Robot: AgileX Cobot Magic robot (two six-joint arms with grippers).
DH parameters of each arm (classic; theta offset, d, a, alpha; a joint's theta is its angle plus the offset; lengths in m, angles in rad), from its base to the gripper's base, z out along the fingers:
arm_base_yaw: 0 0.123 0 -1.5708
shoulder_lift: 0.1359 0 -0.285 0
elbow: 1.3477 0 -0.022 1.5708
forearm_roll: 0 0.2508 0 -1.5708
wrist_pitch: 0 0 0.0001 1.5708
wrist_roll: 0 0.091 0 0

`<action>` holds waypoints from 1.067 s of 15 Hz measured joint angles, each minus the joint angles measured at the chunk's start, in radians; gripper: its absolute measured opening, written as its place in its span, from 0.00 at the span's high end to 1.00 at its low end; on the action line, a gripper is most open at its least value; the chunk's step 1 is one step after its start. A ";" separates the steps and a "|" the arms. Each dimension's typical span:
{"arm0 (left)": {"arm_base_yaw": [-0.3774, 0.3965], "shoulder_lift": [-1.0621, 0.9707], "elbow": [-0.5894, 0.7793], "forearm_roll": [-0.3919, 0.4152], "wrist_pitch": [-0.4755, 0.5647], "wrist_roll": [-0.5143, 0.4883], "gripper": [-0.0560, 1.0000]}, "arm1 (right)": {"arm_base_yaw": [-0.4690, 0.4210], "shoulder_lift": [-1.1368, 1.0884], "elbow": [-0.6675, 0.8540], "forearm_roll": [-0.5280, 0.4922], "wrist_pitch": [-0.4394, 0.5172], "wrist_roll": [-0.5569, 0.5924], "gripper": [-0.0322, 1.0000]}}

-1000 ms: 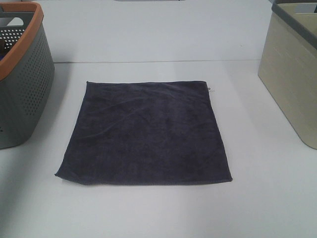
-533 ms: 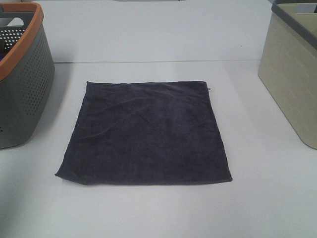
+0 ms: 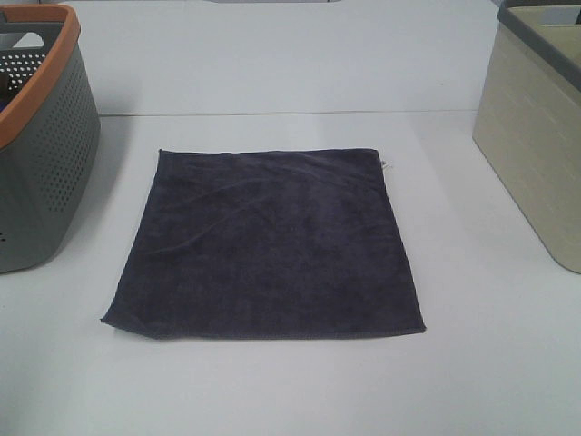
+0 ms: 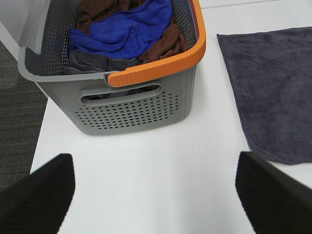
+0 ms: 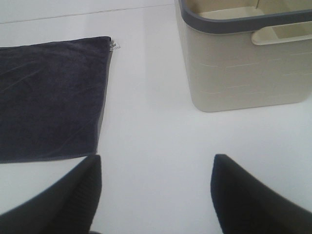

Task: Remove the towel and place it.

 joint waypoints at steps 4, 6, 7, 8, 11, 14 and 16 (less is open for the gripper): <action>0.000 -0.184 0.106 0.000 -0.007 0.000 0.15 | 0.000 -0.164 0.046 0.000 0.107 -0.026 0.34; 0.000 -0.262 0.146 0.000 -0.009 0.000 0.15 | 0.000 -0.169 0.060 0.000 0.132 -0.029 0.34; 0.000 -0.295 0.169 0.000 -0.008 0.000 0.15 | 0.000 -0.169 0.070 0.001 0.132 -0.029 0.34; 0.000 -0.326 0.189 0.000 -0.002 0.000 0.15 | 0.000 -0.169 0.085 0.006 0.130 -0.029 0.35; 0.000 -0.405 0.250 -0.009 0.032 0.000 0.15 | 0.000 -0.169 0.096 0.006 0.049 -0.029 0.37; 0.000 -0.433 0.253 -0.017 0.038 0.000 0.15 | 0.000 -0.169 0.134 0.006 -0.015 -0.039 0.37; 0.000 -0.434 0.254 -0.045 0.038 0.000 0.15 | 0.000 -0.169 0.136 0.006 -0.017 -0.048 0.37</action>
